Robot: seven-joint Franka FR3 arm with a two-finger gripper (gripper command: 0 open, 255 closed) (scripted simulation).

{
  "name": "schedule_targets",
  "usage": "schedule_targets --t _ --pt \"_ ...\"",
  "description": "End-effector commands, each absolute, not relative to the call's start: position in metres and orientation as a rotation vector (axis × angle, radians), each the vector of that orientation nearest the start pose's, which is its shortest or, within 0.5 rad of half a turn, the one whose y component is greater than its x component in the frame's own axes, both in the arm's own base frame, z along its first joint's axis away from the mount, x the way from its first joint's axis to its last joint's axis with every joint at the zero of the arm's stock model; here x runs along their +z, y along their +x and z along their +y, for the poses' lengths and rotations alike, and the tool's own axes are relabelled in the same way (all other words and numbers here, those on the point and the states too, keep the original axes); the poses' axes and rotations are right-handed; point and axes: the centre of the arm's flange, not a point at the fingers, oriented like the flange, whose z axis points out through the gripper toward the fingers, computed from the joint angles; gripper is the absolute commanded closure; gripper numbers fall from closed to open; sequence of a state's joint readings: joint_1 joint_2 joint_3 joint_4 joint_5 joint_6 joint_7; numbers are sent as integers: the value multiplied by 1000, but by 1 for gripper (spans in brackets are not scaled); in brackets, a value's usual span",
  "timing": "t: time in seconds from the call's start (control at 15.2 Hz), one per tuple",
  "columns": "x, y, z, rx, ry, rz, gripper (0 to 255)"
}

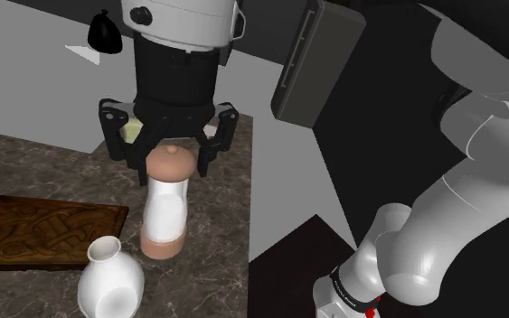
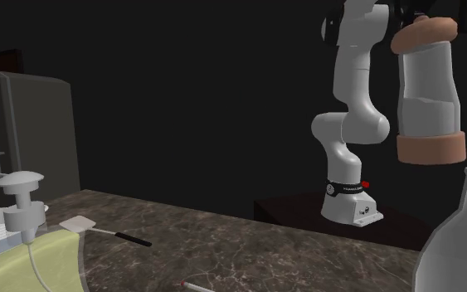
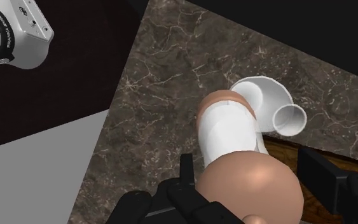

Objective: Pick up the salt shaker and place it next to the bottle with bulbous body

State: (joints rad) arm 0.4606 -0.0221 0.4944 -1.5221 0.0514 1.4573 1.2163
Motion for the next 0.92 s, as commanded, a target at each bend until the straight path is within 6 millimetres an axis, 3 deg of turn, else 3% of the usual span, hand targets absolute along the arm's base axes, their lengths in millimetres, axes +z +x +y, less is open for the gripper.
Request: schedule_targets --t 0.0,0.86 --pt "637 303 444 90 -3135 405 255" --pt "569 303 444 90 -3135 405 255"
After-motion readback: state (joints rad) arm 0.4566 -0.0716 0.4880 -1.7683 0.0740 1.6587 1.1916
